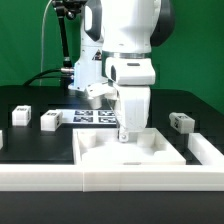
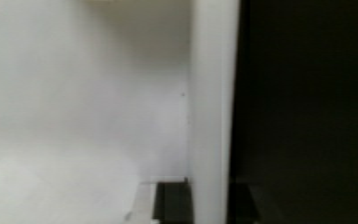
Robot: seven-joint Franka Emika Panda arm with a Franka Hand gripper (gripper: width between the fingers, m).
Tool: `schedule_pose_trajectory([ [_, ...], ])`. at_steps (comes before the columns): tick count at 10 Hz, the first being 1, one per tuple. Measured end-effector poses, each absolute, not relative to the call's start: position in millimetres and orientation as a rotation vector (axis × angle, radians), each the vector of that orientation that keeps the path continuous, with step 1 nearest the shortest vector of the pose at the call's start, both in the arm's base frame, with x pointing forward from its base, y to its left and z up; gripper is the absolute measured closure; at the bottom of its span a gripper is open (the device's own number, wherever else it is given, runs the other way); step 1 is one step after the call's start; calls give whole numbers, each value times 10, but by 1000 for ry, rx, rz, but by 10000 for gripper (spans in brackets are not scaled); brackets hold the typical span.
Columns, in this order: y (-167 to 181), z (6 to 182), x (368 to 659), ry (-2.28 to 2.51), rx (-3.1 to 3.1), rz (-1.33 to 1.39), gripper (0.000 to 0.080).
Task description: Assemble one leg
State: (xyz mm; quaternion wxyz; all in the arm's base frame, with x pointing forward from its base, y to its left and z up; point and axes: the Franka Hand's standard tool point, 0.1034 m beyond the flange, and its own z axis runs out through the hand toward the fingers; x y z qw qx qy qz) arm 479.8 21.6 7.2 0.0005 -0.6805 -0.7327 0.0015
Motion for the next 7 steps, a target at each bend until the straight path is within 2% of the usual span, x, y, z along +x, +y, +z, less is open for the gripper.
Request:
schedule_pose_trajectory([
  [3,230,72,4797,-2293,-2145,5,742],
  [7,738,75,4885,-2216,-2204,-12,742],
])
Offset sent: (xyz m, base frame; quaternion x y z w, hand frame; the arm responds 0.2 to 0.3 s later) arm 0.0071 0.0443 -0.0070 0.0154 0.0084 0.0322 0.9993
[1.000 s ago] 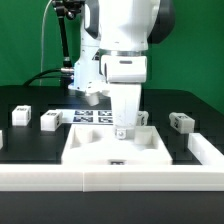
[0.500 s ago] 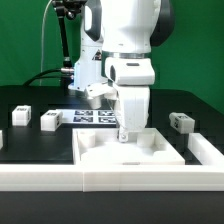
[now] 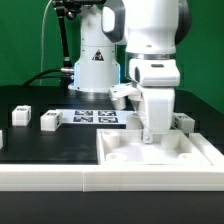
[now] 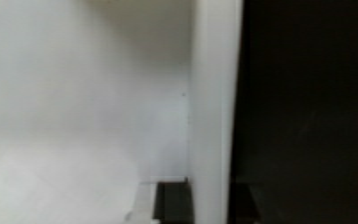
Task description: Assemble one leg
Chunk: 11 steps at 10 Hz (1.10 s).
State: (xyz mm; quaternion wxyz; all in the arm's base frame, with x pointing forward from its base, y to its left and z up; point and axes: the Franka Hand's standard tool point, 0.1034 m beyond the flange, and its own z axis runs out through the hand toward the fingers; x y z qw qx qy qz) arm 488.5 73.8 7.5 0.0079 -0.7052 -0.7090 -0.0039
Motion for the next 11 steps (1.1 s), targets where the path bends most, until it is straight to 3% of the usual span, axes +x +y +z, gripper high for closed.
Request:
schedule_pose_trajectory([
  [5,807,70,4908,-2201,-2209,14,736],
  [6,806,70,4908,-2201,-2210,14,556],
  [7,805,69,4908,-2201,-2210,15,556],
  [8,805,69,4908,-2201,-2210,15,374],
  [9,804,69,4908,-2201,-2210,15,243],
  [10,804,69,4908,-2201,-2210,15,169],
  [11,803,69,4908,-2200,-2210,15,169],
])
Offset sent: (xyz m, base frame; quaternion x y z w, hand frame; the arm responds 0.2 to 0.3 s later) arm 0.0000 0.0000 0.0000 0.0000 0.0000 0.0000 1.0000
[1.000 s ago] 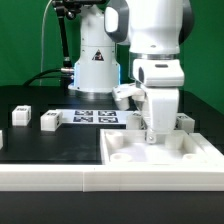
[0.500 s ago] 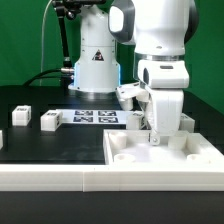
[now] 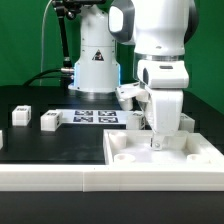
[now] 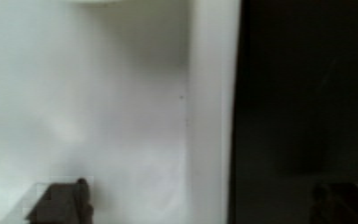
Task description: Assemble one leg
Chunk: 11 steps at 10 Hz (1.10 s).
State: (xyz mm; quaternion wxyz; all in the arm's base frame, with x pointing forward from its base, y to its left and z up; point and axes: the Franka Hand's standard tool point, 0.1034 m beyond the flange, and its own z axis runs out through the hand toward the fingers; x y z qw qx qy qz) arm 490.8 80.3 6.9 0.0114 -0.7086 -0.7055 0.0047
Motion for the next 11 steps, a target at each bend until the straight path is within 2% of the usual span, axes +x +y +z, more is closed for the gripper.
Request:
schedule_pose_trajectory([
  [3,809,96,4903,-2186,-2226,20,151],
  [5,884,454,4829,-2134,-2316,32,151],
  [8,971,737,4770,-2081,-2401,17,151],
  [11,959,684,4751,-2020,-2444,26,151],
])
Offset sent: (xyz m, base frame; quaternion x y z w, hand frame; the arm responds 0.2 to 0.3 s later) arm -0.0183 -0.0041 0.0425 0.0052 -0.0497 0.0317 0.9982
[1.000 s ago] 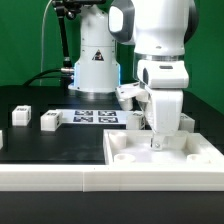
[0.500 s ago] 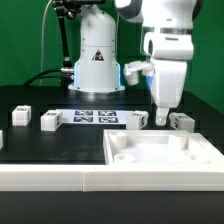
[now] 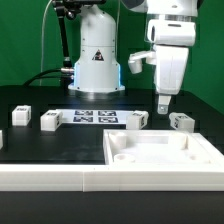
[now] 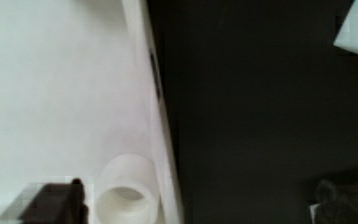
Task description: Assemble one leg
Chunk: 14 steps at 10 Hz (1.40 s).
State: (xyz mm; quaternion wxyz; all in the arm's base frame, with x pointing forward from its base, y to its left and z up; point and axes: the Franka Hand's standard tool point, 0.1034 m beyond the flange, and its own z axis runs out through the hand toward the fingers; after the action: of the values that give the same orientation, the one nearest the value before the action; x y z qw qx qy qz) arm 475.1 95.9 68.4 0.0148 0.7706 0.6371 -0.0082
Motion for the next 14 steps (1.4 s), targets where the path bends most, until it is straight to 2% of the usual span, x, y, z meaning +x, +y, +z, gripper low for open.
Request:
schedule_pose_trajectory([
  [3,1019,656,4699,1600,2671,9,151],
  [7,1335,565,4537,1063,2950,34,151],
  [9,1437,573,4519,863,3026,22,151],
  [14,1547,529,4455,335,3168,25,151],
])
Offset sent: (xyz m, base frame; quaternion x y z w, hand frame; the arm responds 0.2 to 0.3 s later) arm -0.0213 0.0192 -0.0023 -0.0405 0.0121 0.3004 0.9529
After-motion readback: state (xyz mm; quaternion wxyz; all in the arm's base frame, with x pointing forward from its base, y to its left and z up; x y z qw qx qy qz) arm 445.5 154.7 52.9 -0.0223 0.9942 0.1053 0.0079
